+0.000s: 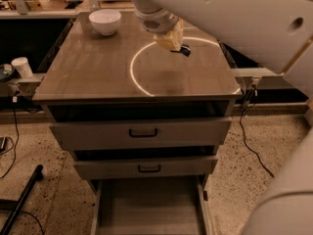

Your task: Place rxbar blueberry into bottom drawer

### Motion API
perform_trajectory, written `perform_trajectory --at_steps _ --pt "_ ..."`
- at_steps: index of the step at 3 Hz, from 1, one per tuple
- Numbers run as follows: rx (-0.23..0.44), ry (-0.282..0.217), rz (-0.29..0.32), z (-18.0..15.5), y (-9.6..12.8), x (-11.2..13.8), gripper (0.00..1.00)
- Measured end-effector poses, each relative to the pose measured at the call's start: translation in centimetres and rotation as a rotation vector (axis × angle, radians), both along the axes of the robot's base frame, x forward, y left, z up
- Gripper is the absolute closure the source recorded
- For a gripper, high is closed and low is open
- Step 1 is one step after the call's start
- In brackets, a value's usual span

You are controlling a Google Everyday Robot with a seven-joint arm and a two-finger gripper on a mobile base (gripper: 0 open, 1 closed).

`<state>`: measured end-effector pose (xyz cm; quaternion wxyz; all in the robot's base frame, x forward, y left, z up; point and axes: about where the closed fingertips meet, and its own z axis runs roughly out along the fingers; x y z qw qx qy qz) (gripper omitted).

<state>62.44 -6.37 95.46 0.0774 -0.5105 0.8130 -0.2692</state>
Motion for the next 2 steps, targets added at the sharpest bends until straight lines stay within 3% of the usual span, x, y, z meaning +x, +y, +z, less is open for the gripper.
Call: perform_trajectory --at_steps 1,2 --pt "-0.082 -0.042 -0.083 1.6 -4.7 -0.7 1.0" --pt "-0.137 -0.086 -0.137 3.2 -7.7 -1.0 1.0"
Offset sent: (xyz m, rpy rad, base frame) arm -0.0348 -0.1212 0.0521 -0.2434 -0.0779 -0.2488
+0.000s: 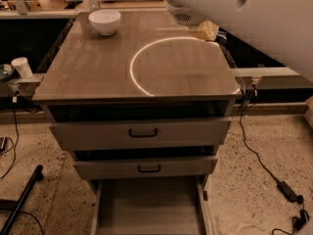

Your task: Place rxbar blueberry into bottom drawer

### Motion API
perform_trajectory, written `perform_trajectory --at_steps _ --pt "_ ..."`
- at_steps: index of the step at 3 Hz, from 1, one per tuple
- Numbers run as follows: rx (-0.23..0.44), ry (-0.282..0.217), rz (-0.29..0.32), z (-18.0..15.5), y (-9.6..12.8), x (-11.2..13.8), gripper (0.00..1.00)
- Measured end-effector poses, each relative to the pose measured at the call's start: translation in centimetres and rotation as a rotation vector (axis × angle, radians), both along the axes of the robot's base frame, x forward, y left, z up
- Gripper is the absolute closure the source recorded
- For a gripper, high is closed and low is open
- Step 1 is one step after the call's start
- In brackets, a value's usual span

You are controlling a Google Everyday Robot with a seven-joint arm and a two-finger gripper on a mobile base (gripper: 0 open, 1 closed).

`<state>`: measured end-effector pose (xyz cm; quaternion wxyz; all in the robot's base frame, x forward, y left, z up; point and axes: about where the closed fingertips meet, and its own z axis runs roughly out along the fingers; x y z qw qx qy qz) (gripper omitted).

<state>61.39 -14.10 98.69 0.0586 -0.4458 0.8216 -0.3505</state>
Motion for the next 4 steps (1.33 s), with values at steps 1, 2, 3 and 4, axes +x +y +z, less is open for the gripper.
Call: perform_trajectory --at_steps 1,2,3,4 --pt "-0.031 -0.068 -0.034 2.2 -1.5 -1.8 1.0" --pt "-0.012 -0.136 -0.044 3.5 -1.0 -3.4 1.0" --pt "0.01 -0.209 -0.044 4.5 0.2 -5.2 1.0" --pt "0.056 -0.252 -0.069 4.3 0.9 -7.7 1.0"
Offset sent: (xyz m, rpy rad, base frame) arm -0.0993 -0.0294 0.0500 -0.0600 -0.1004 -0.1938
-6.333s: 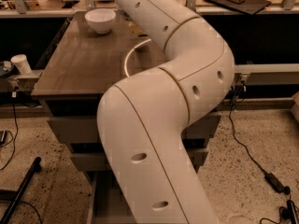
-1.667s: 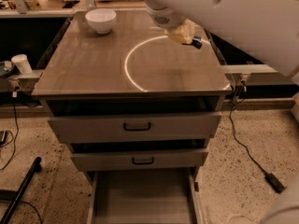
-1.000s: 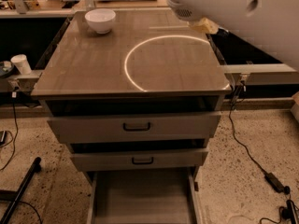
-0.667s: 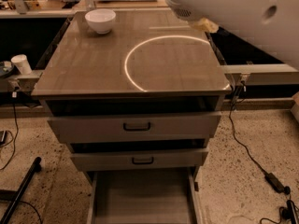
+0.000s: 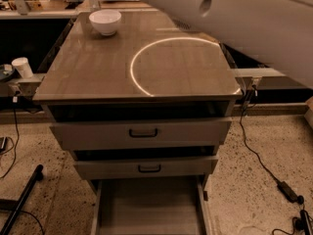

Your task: Place rxbar blueberry into bottom drawer

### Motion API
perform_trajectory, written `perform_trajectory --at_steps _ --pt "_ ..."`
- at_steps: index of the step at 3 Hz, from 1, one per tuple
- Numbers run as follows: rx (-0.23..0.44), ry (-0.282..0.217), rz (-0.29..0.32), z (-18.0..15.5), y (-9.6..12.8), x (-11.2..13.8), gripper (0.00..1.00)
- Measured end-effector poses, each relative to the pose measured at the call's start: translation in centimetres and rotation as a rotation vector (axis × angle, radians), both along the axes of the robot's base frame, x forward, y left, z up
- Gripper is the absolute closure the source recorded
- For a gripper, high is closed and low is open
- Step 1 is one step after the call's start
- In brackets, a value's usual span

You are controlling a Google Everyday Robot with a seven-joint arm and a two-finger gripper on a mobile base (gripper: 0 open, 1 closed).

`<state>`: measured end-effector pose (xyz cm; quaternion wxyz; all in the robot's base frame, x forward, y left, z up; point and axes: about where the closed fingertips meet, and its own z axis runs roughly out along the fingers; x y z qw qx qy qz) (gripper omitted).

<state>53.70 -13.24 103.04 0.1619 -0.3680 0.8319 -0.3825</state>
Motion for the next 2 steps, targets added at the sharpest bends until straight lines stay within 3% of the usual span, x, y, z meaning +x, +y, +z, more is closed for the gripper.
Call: perform_trajectory --at_steps 2 --pt "0.061 -0.009 -0.035 -1.0 -0.2 -3.6 1.0"
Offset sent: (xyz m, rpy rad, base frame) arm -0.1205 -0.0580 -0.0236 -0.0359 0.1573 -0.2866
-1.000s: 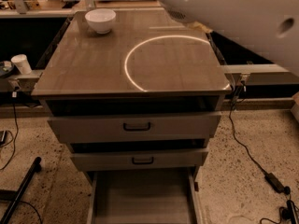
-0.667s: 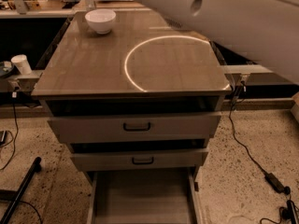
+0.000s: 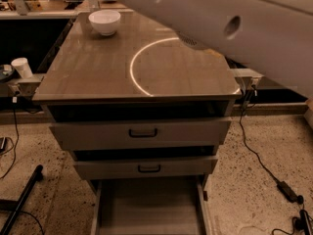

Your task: Place rxbar blueberry into bottom drawer

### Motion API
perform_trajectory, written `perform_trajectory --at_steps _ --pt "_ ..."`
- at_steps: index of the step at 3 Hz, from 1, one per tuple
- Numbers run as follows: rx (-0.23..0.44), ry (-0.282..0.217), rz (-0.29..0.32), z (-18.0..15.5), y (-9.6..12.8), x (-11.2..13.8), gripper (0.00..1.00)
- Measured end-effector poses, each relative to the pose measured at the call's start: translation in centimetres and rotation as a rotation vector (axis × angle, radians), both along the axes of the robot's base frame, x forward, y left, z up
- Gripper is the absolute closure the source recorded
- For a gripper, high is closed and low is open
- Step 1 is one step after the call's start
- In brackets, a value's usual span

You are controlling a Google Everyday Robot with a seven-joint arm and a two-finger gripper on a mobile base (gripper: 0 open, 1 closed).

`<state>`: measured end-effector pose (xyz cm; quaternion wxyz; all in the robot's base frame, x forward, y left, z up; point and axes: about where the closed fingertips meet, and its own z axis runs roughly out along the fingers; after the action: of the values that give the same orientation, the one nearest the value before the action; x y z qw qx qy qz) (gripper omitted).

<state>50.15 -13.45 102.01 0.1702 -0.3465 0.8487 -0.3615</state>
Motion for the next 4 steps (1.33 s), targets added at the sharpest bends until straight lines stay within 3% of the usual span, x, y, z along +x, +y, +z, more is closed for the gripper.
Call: perform_trajectory --at_steps 1,2,3,4 --pt "0.154 0.002 -0.036 0.2 -4.0 -3.6 1.0" --pt "0.381 -0.058 -0.01 0.9 -5.6 -5.8 1.0" --pt "0.391 -0.057 -0.008 1.0 -5.5 -5.8 1.0" --pt "0.479 -0.027 -0.01 1.2 -5.0 -5.6 1.0"
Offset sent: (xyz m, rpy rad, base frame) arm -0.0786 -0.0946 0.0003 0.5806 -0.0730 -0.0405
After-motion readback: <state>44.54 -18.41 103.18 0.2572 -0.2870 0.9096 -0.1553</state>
